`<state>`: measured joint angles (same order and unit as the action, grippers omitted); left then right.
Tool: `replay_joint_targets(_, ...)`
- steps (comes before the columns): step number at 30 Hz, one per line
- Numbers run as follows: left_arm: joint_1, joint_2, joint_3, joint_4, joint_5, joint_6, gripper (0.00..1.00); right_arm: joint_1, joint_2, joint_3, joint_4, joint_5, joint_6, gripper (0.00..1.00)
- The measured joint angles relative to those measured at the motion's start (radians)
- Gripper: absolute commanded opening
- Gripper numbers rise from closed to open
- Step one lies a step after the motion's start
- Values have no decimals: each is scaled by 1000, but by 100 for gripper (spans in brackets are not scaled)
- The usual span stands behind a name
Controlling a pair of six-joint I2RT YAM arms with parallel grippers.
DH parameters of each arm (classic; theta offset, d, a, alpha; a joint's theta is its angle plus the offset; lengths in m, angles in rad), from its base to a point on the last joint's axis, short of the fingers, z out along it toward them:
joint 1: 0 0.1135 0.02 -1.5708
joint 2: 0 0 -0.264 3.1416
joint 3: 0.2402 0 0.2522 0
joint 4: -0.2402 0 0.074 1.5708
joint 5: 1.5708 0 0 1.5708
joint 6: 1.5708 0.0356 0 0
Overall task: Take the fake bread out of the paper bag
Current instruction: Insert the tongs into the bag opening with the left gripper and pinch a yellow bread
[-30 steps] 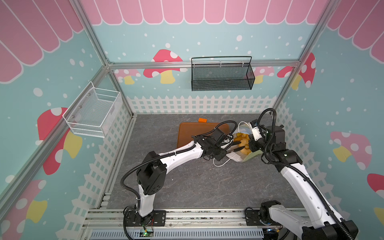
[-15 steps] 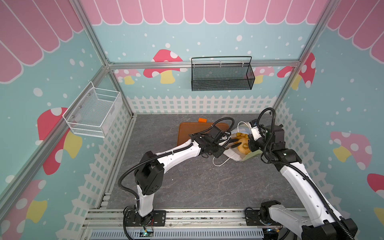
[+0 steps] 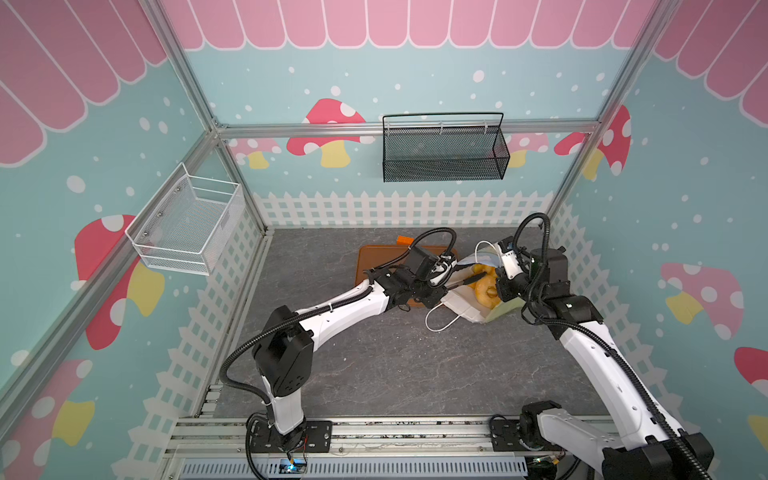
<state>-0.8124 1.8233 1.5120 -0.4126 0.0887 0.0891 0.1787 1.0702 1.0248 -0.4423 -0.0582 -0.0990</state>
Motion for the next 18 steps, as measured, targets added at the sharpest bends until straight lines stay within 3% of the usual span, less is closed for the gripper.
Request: replay_joint_targets(18, 19, 28, -3, 80, 71, 83, 51, 0, 23, 36, -26, -5, -8, 0)
